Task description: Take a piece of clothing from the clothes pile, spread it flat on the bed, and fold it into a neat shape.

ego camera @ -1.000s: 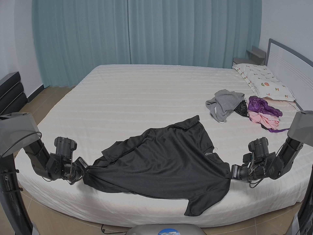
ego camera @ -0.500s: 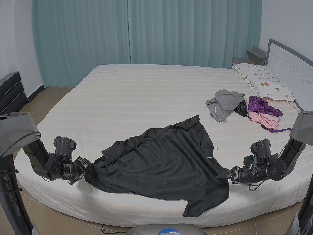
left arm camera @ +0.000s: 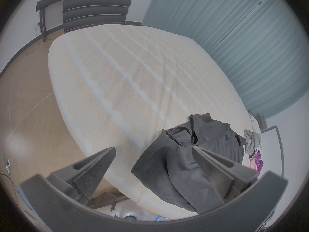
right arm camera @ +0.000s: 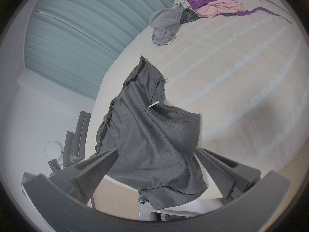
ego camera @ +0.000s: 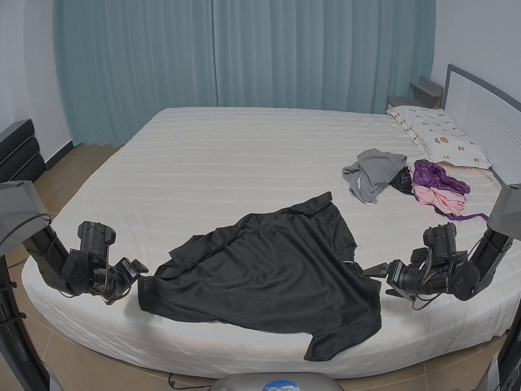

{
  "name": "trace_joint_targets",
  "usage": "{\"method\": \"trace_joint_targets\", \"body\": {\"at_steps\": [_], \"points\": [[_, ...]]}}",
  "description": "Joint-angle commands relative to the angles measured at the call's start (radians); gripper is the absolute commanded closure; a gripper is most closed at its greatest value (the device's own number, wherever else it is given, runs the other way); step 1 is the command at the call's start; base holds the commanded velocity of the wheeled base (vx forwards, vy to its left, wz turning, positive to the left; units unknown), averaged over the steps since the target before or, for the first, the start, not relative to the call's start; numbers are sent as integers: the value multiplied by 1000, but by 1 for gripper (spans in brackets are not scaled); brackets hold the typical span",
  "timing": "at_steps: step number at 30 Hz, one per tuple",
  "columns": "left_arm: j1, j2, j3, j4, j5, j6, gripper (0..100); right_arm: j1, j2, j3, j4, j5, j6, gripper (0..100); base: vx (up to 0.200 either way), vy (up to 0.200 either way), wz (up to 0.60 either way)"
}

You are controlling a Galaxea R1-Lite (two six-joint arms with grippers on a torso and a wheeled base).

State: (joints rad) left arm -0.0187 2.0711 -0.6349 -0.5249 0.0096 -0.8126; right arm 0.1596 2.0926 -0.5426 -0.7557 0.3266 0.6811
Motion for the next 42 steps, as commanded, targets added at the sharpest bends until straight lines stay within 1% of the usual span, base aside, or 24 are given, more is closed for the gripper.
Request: {"method": "trace_joint_targets", "body": {"at_steps": [1, 6, 14, 18, 20, 24, 27, 33, 35, 42], "points": [[5, -46, 1, 9, 1, 9, 0, 0, -3, 1, -7, 0, 9, 0, 0, 0, 0], [6, -78, 1, 0, 0, 3, 0, 0, -12, 12, -7, 2, 6, 0, 0, 0, 0], [16, -77, -11, -1, -2, -2, 0, 0, -26, 16, -7, 3, 8, 0, 0, 0, 0], [19, -75, -11, -4, -5, -2, 0, 0, -26, 16, -7, 3, 8, 0, 200, 0, 0], [19, -77, -9, -3, -14, -4, 0, 0, -25, 16, -7, 3, 9, 0, 200, 0, 0], [20, -83, -8, -1, -33, -4, 0, -2, -25, 16, -7, 3, 9, 0, 0, 0, 0], [33, -92, -2, 6, -60, -4, 0, -2, -25, 16, -7, 3, 9, 0, 0, 0, 0], [39, -108, 14, 9, -79, -2, 0, -2, -25, 15, -7, 5, 11, 0, 0, 0, 0], [40, -117, 14, 11, -97, -2, 0, -2, -25, 13, -7, 9, 25, 0, 0, 0, 0], [62, -155, 7, 6, -105, -4, 0, -8, -29, -2, -20, 9, 81, 0, 0, 0, 0]]}}
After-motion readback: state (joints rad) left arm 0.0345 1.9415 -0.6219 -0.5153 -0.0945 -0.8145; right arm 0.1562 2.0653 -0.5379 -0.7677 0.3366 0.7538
